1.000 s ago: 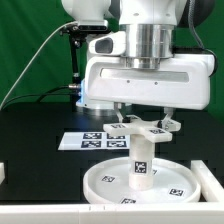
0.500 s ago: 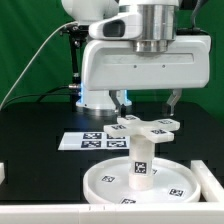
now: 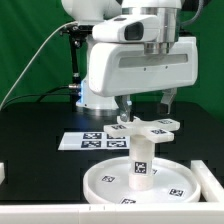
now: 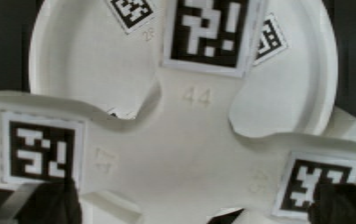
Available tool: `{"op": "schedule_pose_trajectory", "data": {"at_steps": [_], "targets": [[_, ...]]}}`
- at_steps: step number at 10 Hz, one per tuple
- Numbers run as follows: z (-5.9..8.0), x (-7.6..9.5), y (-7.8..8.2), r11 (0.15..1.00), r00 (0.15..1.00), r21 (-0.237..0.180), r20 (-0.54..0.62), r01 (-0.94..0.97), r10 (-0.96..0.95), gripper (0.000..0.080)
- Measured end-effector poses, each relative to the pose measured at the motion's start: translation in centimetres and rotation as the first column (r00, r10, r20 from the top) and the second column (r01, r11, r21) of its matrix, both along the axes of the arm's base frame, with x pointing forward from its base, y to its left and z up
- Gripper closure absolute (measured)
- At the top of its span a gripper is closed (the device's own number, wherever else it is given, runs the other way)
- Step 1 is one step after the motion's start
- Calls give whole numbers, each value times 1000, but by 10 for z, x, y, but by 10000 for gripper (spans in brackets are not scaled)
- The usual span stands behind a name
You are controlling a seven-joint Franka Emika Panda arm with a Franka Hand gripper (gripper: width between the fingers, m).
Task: Assemble round table
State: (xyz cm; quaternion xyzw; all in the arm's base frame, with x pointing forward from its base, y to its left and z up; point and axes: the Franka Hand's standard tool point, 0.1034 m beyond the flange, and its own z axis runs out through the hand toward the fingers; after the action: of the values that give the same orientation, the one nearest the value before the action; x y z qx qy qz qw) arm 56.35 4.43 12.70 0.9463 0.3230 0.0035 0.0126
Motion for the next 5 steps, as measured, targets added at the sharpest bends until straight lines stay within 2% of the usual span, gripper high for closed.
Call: {"op": "schedule_pose_trajectory", "data": {"at_steps": [2, 3, 5], "targets": [[-1, 0, 3, 962, 963, -38, -15, -271, 270, 150], [-2, 0, 4, 927, 928, -42, -24, -373, 372, 150], [-3, 1, 2, 887, 888, -47, -33, -460, 459, 151]]}}
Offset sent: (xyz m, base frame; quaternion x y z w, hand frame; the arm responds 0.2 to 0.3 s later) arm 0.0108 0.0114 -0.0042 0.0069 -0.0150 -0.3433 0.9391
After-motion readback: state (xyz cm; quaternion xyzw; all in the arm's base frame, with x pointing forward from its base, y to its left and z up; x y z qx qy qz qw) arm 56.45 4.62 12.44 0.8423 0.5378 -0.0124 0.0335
